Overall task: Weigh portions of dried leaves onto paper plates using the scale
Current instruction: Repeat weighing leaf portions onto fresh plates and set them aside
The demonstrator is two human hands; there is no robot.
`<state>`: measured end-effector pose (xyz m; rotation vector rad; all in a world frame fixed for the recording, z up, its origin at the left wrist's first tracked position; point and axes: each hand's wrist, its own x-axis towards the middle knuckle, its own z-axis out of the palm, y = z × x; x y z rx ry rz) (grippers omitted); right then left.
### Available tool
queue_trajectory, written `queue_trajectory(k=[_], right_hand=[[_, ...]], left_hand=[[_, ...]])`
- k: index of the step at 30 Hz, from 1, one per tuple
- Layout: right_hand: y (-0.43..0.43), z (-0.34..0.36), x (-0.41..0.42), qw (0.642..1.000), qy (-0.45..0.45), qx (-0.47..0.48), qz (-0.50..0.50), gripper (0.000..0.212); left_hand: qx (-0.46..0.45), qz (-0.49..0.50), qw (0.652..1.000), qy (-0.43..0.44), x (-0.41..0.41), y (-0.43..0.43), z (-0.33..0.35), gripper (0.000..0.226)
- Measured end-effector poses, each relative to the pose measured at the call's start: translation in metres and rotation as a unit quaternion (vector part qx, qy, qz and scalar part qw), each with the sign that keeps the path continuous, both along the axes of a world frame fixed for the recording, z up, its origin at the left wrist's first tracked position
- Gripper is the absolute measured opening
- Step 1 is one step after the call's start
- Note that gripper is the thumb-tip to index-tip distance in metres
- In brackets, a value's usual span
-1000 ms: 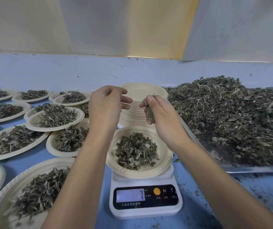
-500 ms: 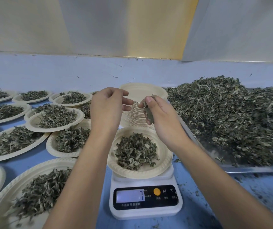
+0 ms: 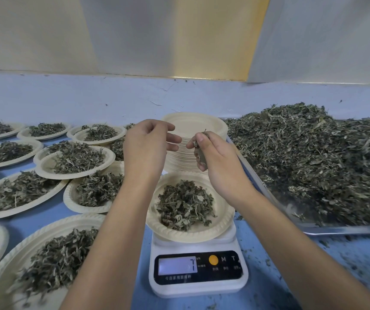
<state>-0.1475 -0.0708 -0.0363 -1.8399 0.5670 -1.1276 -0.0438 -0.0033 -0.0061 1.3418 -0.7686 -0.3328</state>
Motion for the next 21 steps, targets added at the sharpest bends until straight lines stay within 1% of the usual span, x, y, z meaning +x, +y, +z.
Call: queue_trajectory(k=[14,21], right_hand=[[-0.0017,-0.001,-0.0009,1.0,0.009,-0.007,-0.006,0.031],[-0.0028,-0.0023,-0.001,0.999,0.024,-0.033,0.011,0.031]], left_hand=[[0.001,0.005,1.0,0.002,0.0025,-0.002,-0.0014,0.023],[0.0,0.001,1.0,0.002,0.0011,-0.003,-0.0028,0.023]])
